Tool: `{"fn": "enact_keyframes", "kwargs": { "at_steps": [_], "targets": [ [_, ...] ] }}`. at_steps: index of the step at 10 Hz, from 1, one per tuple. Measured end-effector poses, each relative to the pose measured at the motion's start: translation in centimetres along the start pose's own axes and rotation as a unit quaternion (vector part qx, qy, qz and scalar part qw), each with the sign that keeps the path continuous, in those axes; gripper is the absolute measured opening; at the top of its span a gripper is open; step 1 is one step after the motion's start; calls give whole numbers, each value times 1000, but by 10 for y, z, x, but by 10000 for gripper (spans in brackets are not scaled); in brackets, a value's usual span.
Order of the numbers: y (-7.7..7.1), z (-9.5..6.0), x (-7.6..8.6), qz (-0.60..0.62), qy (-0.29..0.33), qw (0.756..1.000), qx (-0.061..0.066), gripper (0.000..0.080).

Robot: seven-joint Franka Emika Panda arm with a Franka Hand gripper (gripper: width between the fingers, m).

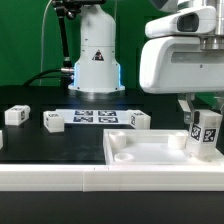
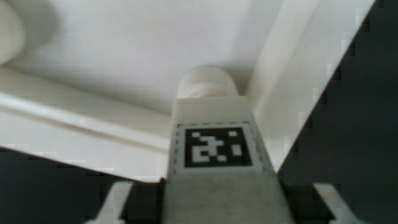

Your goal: Assemble one leg

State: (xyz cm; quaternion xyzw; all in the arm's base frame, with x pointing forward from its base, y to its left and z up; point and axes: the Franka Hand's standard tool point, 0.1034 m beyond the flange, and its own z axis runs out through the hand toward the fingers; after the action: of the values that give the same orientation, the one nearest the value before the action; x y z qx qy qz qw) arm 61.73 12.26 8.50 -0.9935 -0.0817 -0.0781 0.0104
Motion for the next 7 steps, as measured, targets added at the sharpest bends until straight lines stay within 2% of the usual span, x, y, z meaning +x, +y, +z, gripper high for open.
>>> {"fn": "enact_keyframes", "kwargs": {
  "at_steps": [3,6,7],
  "targets": [
    [1,1,-1,157,12,988,-3,294],
    [-2,2,-4,354,19,935,-4,294],
    [-5,2,-6,436,14,900,-6,294]
  ]
}}
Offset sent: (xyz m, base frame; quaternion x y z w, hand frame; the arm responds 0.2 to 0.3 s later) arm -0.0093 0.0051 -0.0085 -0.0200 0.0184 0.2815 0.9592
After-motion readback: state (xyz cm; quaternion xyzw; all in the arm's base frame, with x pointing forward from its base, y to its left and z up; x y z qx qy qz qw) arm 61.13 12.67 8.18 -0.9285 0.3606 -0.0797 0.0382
